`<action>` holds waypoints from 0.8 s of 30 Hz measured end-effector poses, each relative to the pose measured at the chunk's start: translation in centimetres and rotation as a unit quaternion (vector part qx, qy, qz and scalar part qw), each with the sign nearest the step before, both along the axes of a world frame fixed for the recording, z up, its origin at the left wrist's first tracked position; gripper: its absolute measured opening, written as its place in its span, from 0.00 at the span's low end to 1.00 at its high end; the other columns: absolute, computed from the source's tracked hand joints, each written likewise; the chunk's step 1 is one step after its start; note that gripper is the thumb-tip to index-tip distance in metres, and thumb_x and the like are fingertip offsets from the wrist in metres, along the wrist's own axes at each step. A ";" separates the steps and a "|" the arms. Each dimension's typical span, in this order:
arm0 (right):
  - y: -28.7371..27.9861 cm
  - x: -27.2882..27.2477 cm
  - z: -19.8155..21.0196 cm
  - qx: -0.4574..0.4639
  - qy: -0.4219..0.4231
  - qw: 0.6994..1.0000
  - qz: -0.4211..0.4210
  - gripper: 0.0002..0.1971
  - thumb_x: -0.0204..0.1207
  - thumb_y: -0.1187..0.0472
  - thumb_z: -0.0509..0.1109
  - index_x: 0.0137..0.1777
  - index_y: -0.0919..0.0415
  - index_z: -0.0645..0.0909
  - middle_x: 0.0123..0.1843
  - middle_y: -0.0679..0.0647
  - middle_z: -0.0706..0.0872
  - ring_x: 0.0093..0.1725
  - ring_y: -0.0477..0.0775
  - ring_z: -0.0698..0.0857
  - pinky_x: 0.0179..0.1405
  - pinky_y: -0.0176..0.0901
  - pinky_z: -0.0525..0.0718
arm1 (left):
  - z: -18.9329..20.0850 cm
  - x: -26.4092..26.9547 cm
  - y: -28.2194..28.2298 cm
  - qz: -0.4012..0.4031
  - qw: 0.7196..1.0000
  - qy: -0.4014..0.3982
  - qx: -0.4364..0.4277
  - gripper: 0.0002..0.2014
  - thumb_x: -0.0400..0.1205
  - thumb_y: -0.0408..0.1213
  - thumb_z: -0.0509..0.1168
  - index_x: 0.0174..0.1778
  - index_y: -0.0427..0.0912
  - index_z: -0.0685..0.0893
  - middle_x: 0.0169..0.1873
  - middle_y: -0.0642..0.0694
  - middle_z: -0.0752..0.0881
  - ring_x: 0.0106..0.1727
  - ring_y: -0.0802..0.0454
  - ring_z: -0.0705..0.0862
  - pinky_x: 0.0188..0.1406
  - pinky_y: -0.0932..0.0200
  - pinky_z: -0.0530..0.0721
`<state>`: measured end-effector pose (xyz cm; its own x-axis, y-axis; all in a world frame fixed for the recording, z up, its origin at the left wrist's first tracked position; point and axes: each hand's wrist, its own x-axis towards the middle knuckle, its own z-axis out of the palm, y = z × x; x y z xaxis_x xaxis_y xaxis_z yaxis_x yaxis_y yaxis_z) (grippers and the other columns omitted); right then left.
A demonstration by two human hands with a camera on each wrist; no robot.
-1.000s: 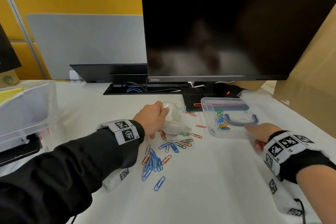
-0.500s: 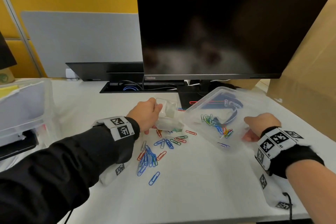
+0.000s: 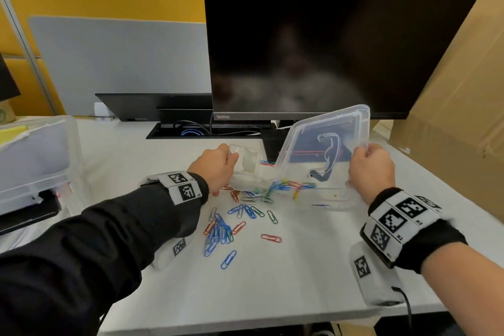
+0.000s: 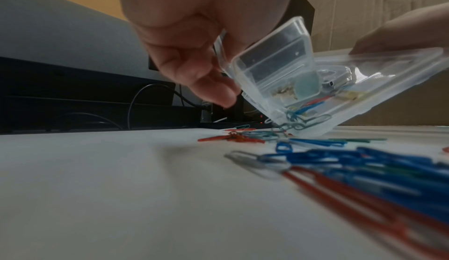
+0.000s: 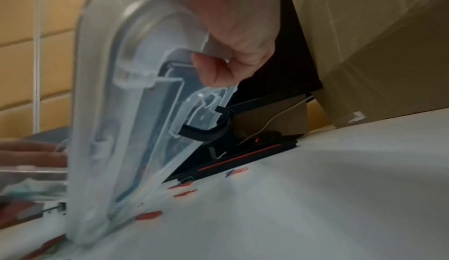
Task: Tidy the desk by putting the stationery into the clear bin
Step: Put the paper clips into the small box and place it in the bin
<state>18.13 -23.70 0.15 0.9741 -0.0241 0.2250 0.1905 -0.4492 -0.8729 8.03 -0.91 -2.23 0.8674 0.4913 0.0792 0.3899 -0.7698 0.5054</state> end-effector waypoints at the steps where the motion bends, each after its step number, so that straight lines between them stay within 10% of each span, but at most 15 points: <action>1: 0.1 -0.2 0.1 0.013 0.008 1.000 0.000 0.15 0.80 0.60 0.53 0.55 0.70 0.77 0.52 0.71 0.83 0.54 0.72 0.83 0.56 0.66 0.82 | 0.0 0.0 0.0 0.001 1.000 0.000 0.001 0.15 0.87 0.50 0.47 0.54 0.43 0.71 0.45 0.40 0.83 0.30 0.45 0.84 0.31 0.54 0.85; 12: -0.1 -2.1 4.0 0.004 -0.064 0.996 0.058 0.11 0.78 0.64 0.57 0.35 0.62 0.75 0.29 0.53 0.73 0.30 0.52 0.74 0.27 0.38 0.72 | 0.1 -0.2 0.2 0.029 0.998 -0.043 0.031 0.17 0.86 0.50 0.46 0.51 0.41 0.72 0.43 0.37 0.87 0.32 0.39 0.87 0.40 0.49 0.89; 19: -0.3 -3.4 4.6 -0.048 -0.220 0.973 0.057 0.12 0.81 0.57 0.57 0.57 0.60 0.78 0.54 0.57 0.81 0.50 0.54 0.82 0.50 0.49 0.85 | 0.1 0.0 0.3 0.028 0.998 -0.047 0.030 0.18 0.86 0.51 0.46 0.53 0.40 0.73 0.43 0.37 0.87 0.36 0.38 0.88 0.44 0.44 0.89; 24: -0.8 -3.8 3.8 -0.081 -0.293 0.952 0.040 0.12 0.82 0.58 0.57 0.59 0.63 0.76 0.54 0.57 0.78 0.45 0.47 0.75 0.34 0.23 0.67 | 0.0 -0.1 0.3 0.026 0.998 -0.050 0.032 0.17 0.86 0.51 0.46 0.52 0.40 0.72 0.42 0.38 0.87 0.34 0.39 0.88 0.41 0.47 0.90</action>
<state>14.29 -24.53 4.00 0.6768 0.1258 0.7253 0.6630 -0.5323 -0.5264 7.94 -0.63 -2.19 0.8267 0.5272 0.1968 0.3804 -0.7813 0.4949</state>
